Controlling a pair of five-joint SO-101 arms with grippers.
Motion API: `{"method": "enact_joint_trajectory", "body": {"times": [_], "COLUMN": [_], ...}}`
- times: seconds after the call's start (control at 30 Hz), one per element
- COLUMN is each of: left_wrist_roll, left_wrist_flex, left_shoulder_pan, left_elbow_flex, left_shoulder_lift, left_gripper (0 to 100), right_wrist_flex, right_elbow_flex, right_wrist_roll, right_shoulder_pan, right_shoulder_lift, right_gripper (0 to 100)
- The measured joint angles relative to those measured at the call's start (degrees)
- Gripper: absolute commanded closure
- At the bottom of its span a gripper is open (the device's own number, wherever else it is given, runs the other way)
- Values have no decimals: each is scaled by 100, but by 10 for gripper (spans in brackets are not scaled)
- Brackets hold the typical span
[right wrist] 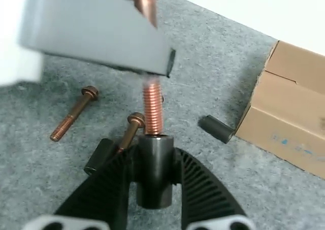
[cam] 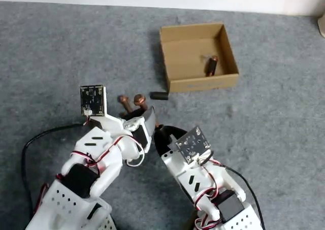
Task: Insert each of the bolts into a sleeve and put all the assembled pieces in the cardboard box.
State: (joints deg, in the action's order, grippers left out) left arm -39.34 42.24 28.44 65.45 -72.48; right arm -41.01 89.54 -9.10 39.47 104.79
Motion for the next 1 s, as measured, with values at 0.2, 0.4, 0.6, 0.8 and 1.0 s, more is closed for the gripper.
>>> {"method": "enact_joint_trajectory", "body": {"times": [0.2,0.4,0.6,0.8,1.0], "left_wrist_roll": [97,105,105,97,70], "left_wrist_flex": [0,141,149,185,185], "left_shoulder_pan": [0,114,79,79,79], "left_elbow_flex": [-79,-176,-255,-255,-255], "left_shoulder_lift": [0,0,9,9,9], "left_gripper": [994,994,994,994,994], "right_wrist_flex": [0,18,44,44,158], "right_elbow_flex": [0,0,-9,-9,-9], "right_wrist_roll": [0,0,0,0,0], "right_shoulder_pan": [0,0,-18,-18,-229], "right_shoulder_lift": [0,0,0,0,0], "right_gripper": [995,995,995,995,995]}}
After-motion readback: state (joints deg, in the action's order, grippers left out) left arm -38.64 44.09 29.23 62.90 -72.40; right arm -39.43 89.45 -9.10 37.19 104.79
